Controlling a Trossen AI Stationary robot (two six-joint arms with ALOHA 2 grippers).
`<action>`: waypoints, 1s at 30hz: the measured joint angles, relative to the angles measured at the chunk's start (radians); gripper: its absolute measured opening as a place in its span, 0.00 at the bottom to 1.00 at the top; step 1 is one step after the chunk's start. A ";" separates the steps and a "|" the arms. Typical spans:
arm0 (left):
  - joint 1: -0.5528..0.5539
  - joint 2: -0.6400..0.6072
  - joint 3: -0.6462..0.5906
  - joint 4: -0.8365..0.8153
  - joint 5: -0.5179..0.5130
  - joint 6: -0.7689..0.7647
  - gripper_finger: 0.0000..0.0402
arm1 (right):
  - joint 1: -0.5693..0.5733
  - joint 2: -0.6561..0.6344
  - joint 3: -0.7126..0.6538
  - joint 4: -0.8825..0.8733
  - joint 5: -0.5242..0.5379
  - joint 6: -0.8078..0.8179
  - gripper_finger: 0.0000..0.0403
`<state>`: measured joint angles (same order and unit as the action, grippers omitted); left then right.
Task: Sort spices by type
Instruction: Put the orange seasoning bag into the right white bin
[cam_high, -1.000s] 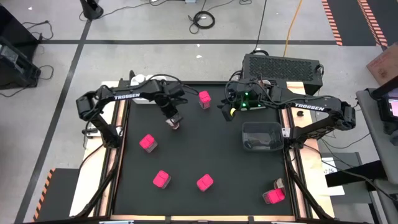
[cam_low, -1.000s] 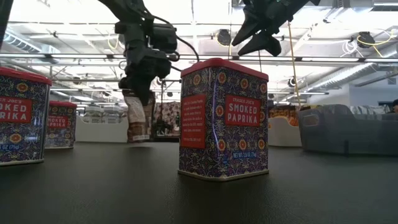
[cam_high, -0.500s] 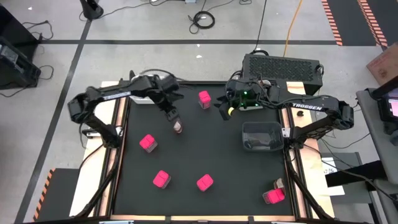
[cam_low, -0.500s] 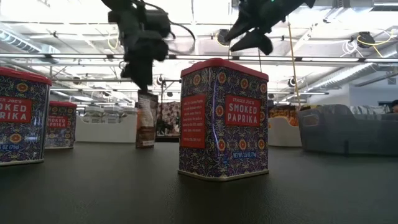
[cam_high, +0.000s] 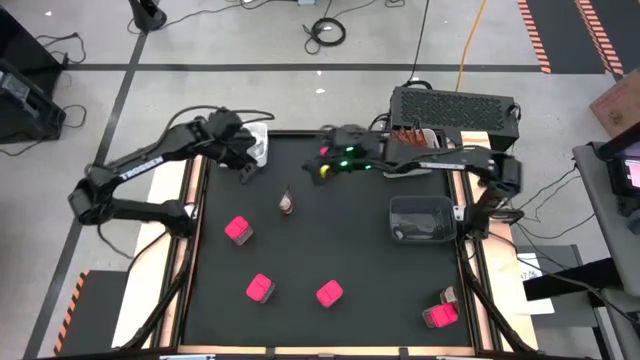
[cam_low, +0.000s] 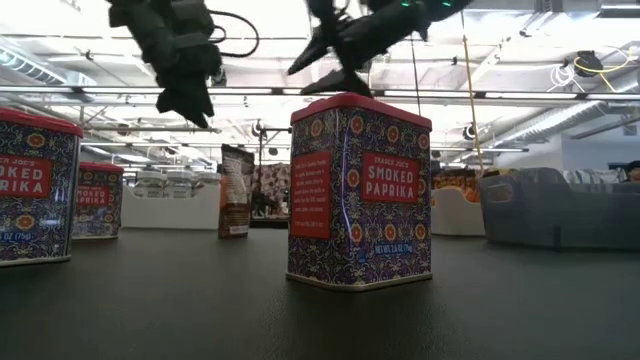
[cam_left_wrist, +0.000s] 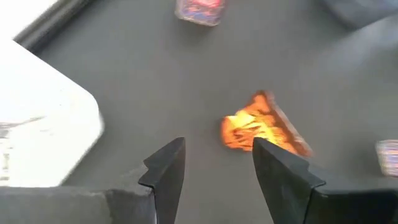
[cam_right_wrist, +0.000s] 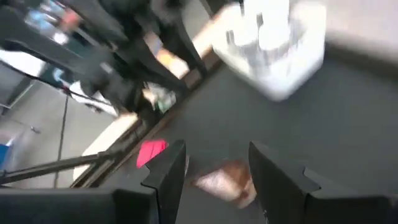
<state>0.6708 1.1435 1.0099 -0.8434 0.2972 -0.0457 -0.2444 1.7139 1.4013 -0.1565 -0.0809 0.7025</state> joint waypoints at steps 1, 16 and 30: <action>0.008 -0.019 -0.021 0.017 0.033 -0.001 0.48 | 0.013 0.039 0.055 -0.065 0.000 0.044 0.42; -0.012 -0.098 -0.061 0.081 0.128 0.020 0.48 | 0.154 0.523 0.874 -0.725 0.185 0.590 0.42; 0.024 -0.190 -0.061 0.037 -0.045 0.052 0.48 | 0.185 0.609 0.941 -0.818 0.324 0.656 0.42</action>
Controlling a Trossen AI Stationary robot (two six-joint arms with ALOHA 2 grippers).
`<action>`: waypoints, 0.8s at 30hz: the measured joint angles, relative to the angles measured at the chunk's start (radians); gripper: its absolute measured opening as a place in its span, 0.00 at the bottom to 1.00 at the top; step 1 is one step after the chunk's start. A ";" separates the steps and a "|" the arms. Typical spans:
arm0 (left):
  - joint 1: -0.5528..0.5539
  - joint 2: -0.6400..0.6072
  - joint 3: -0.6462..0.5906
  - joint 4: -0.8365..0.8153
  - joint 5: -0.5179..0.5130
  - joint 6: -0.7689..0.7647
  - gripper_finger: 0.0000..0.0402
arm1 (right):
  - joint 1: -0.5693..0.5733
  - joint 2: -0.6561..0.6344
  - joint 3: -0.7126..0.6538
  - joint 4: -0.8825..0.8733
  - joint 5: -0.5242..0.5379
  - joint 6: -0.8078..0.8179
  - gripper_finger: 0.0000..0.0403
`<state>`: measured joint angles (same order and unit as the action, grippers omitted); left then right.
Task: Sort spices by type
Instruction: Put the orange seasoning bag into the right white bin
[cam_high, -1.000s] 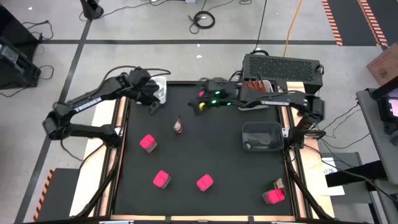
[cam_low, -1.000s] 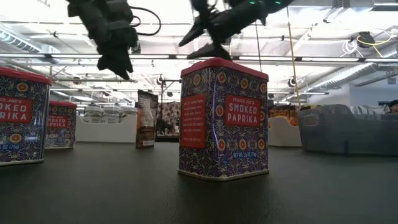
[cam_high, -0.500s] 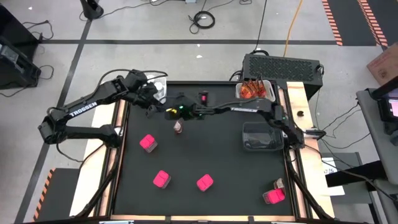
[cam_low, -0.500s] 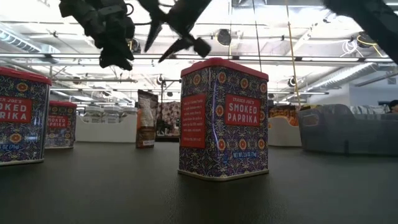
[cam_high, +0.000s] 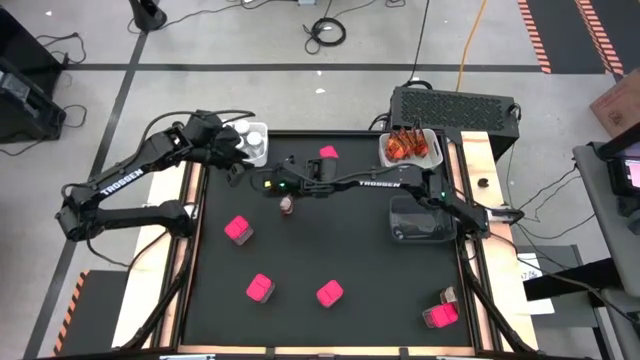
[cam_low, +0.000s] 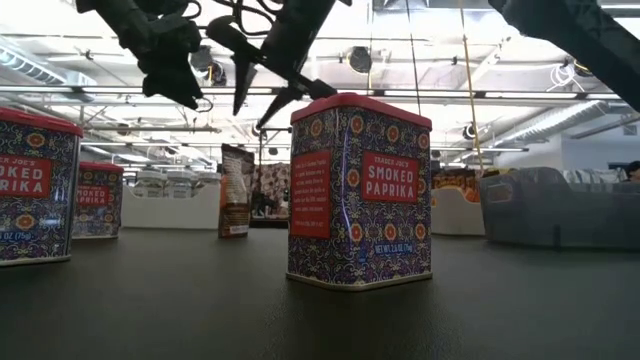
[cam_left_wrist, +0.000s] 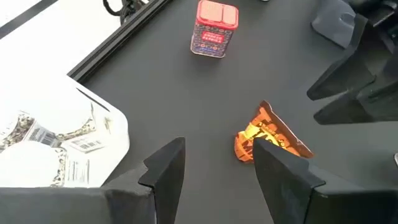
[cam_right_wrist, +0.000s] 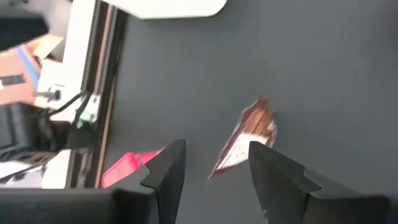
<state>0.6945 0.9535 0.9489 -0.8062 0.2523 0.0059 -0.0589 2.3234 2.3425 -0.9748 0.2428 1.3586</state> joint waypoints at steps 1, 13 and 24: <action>0.000 0.000 0.000 0.000 0.000 -0.001 0.48 | -0.001 0.000 0.000 -0.009 0.002 0.000 0.42; 0.001 0.000 -0.023 0.004 -0.023 0.000 0.48 | -0.007 0.101 0.001 0.078 -0.060 -0.010 0.42; 0.000 0.000 -0.034 0.012 -0.021 0.002 0.48 | -0.026 0.116 0.000 -0.046 -0.082 -0.124 0.24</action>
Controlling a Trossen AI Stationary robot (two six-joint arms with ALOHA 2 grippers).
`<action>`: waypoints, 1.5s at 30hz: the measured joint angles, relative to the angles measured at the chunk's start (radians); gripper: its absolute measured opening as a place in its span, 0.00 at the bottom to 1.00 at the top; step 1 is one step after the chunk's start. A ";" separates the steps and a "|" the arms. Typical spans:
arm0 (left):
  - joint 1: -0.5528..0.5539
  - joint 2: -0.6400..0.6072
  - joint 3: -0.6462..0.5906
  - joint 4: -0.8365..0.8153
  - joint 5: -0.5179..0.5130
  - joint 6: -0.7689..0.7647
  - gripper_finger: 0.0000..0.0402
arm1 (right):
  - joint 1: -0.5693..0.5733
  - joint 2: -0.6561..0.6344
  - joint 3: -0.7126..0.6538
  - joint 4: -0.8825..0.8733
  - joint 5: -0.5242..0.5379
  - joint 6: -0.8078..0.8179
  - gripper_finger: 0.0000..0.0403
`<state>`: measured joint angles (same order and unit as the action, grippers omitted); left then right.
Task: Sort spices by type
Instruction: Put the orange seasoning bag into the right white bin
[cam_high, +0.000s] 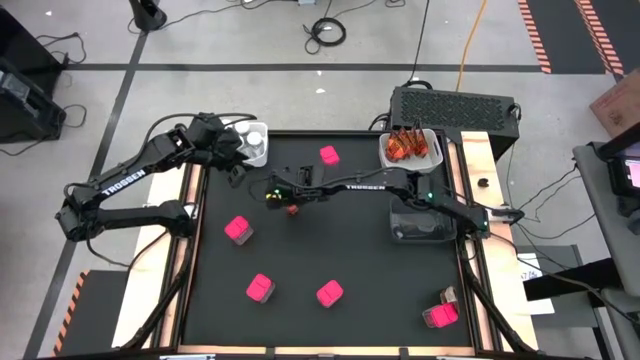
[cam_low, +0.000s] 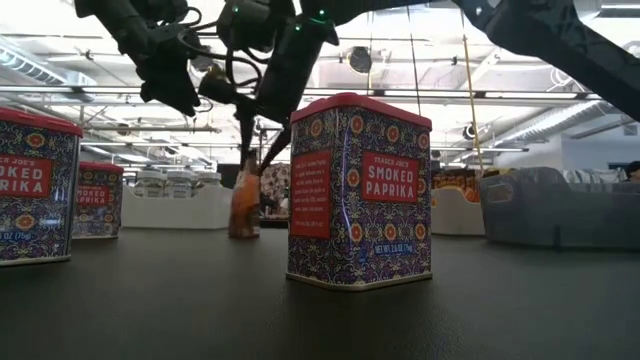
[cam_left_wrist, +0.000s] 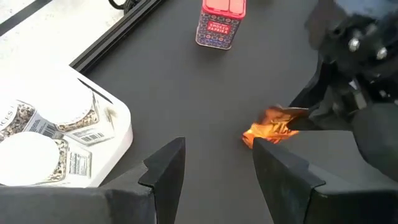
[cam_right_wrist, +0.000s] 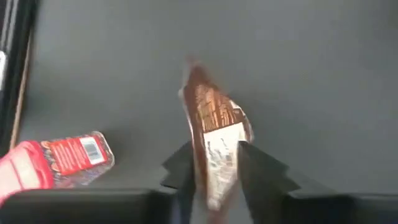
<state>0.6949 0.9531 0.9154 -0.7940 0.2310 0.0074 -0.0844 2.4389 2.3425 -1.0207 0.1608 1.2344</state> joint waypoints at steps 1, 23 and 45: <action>0.000 0.000 0.000 0.000 0.000 0.000 0.48 | -0.004 0.001 0.000 0.000 -0.008 -0.022 0.18; 0.032 0.000 0.000 0.139 0.027 -0.166 0.48 | -0.196 -0.405 0.015 -0.451 0.009 -0.555 0.00; 0.032 0.138 0.000 0.433 0.008 -0.524 0.48 | -0.541 -1.032 -0.911 -0.046 -0.012 -1.021 0.00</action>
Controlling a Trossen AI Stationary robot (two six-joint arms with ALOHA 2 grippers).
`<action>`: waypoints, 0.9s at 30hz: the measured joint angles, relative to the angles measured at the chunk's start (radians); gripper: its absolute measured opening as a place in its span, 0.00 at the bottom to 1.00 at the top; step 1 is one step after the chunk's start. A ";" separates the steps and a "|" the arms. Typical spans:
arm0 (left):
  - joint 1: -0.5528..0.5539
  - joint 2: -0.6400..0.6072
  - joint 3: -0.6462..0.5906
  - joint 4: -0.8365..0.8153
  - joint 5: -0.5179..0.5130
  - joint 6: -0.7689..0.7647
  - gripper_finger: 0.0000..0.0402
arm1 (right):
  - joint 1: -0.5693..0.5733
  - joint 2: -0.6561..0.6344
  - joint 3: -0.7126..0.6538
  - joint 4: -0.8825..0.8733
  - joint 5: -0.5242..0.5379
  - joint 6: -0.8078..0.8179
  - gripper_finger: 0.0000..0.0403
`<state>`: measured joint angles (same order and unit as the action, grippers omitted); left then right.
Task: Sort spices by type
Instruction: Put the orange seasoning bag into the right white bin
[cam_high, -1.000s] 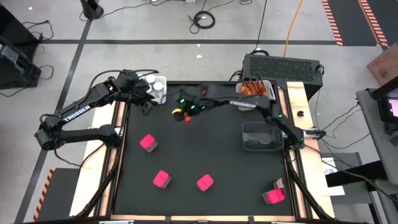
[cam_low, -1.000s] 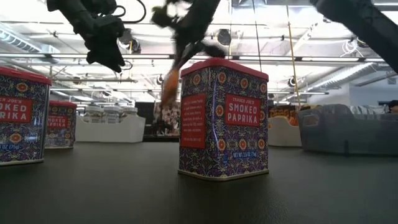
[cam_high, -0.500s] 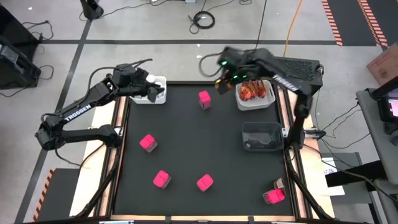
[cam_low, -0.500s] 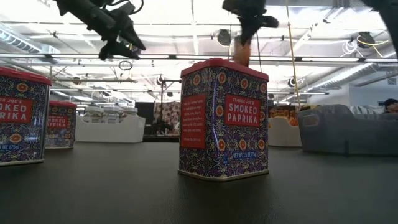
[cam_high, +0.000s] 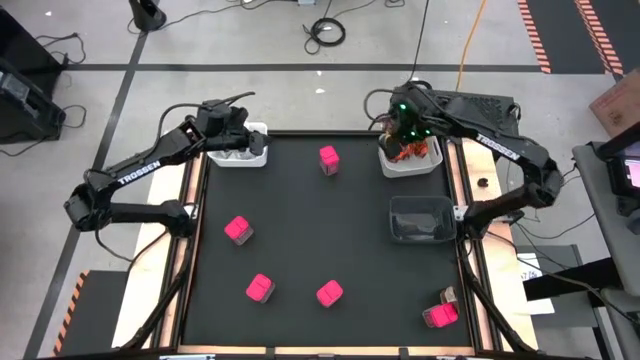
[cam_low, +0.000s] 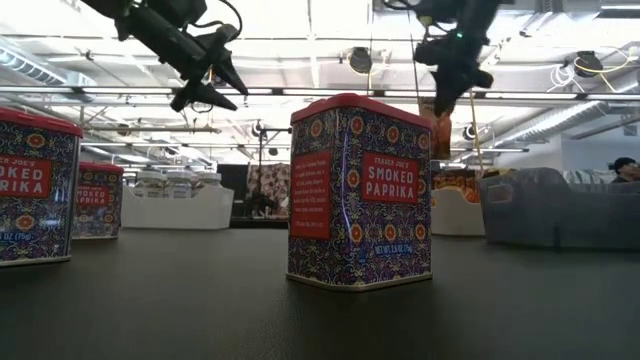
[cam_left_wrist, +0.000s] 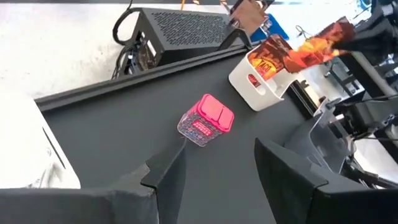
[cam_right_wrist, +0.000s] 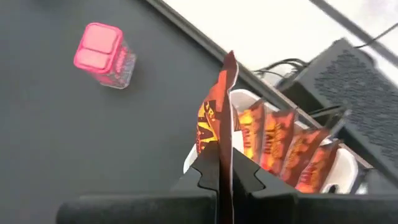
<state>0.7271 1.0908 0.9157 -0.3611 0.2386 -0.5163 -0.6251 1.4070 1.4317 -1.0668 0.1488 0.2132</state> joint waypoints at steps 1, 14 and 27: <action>0.000 0.005 0.000 0.009 0.000 -0.004 0.48 | -0.010 -0.017 -0.030 0.016 -0.013 -0.005 0.00; 0.000 0.016 0.000 0.074 0.000 -0.045 0.48 | -0.036 -0.056 -0.230 0.116 -0.017 -0.060 0.00; 0.000 0.016 0.000 0.074 0.084 -0.002 0.48 | -0.041 -0.050 -0.360 0.197 -0.011 -0.055 0.00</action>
<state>0.7271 1.1069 0.9161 -0.2874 0.3225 -0.5186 -0.6665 1.3574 1.0716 -0.8701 0.1379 0.1586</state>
